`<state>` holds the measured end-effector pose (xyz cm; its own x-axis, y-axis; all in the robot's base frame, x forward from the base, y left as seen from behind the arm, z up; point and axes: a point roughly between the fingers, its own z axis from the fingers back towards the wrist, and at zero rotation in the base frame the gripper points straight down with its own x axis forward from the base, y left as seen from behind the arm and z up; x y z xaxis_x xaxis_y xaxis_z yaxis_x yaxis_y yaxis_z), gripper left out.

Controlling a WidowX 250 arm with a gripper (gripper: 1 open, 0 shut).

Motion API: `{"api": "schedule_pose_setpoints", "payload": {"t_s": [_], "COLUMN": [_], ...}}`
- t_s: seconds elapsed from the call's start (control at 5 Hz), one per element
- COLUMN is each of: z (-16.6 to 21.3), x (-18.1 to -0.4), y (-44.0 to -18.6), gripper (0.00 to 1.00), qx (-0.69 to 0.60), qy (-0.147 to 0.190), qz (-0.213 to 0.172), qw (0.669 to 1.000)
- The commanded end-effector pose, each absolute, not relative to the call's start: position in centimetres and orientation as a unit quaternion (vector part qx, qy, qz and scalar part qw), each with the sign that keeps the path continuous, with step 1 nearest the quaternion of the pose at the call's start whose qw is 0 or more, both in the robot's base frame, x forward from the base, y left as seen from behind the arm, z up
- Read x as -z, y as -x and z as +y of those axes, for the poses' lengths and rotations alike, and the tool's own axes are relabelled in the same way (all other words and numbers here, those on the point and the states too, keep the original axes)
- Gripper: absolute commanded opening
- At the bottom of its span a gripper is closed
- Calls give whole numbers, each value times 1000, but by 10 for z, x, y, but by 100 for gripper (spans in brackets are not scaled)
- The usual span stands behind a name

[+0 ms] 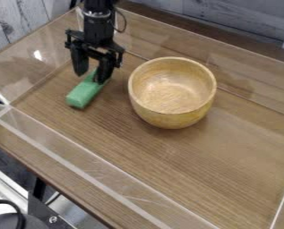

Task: Remove the green block from inside the brown bowl and put it on the table

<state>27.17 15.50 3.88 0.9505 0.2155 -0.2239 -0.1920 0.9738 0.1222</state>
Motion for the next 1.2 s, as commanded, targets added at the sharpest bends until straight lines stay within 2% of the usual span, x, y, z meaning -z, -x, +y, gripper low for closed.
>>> {"api": "schedule_pose_setpoints", "payload": {"t_s": [0.0,0.2,0.4,0.6,0.8,1.0], "z": [163,159,153,148,152,163], "x": [-75,-102,-136,-177,-178,-152], "y": [-286,-285,-284,-284,-284,-295], "gripper": [100,100,100,100,100,0], "qx": [-124,-128,-131,-106,-88,-90], "qy": [-64,-66,-78,-65,-53,-48], "qz": [69,34,-5,-25,-19,-11], "qw": [988,989,988,992,995,995]}}
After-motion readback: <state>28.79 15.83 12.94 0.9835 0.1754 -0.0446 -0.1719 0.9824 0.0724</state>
